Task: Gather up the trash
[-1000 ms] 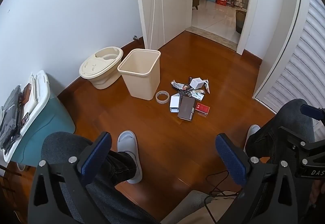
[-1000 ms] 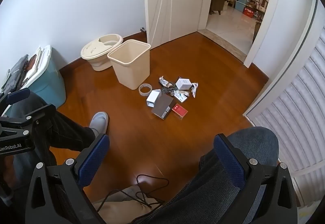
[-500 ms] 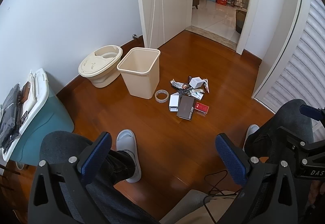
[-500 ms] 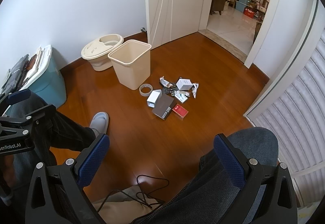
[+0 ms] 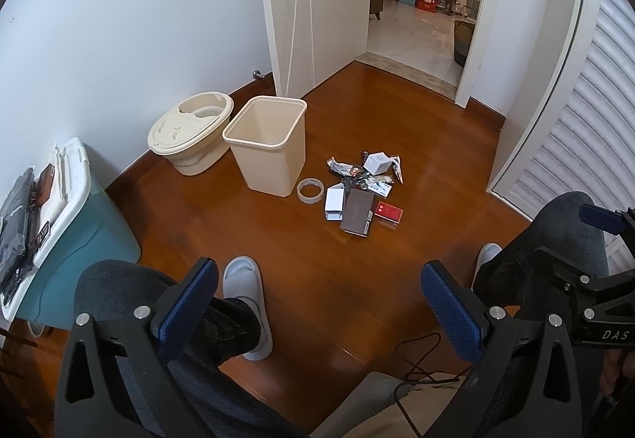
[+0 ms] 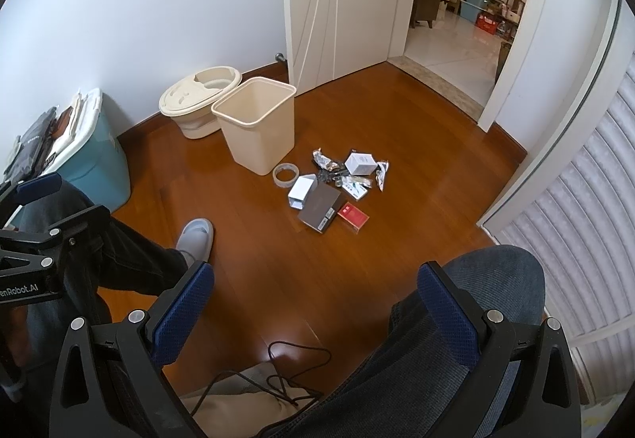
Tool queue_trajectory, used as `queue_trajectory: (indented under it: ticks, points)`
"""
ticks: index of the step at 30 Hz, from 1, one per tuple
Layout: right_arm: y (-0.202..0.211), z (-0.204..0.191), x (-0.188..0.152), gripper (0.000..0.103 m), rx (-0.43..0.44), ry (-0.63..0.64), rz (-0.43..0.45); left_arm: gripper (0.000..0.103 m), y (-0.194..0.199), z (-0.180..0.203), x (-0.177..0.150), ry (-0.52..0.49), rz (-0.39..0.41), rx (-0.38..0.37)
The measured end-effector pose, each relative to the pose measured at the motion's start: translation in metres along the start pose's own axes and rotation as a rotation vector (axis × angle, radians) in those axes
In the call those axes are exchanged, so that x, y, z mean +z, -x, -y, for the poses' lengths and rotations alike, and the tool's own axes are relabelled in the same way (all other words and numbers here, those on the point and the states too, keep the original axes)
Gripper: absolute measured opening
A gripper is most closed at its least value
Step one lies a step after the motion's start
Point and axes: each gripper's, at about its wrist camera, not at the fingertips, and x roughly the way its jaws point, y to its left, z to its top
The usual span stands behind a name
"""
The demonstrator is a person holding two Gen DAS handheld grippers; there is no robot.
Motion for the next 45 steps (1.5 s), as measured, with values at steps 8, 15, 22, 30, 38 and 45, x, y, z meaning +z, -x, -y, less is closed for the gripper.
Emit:
queue_trajectory:
  ticks: [8, 15, 22, 30, 38, 45]
  points:
    - [-0.0008, 0.0034, 0.0005, 0.103, 0.008, -0.004, -0.002, 0.103, 0.0004, -0.0037, -0.0007, 0.016, 0.005, -0.019]
    - [-0.0011, 0.0031, 0.0013, 0.103, 0.009, -0.009, -0.003, 0.103, -0.0036, -0.003, -0.0019, 0.025, -0.025, -0.061]
    - [-0.0014, 0.0039, 0.0008, 0.103, 0.01, -0.009, -0.003, 0.103, -0.0016, -0.0004, -0.0001, 0.002, 0.0, -0.033]
    - [-0.002, 0.0039, 0.0004, 0.103, 0.011, -0.011, -0.003, 0.103, -0.0032, -0.0063, 0.0008, 0.032, 0.008, -0.033]
    - [-0.0013, 0.0032, 0.0007, 0.103, 0.012, -0.01, -0.005, 0.103, -0.0036, -0.0058, -0.0003, 0.025, 0.008, -0.032]
    - [-0.0011, 0.0042, 0.001, 0.103, 0.011, -0.013, -0.003, 0.103, -0.0043, -0.0049, 0.0008, 0.021, 0.008, -0.028]
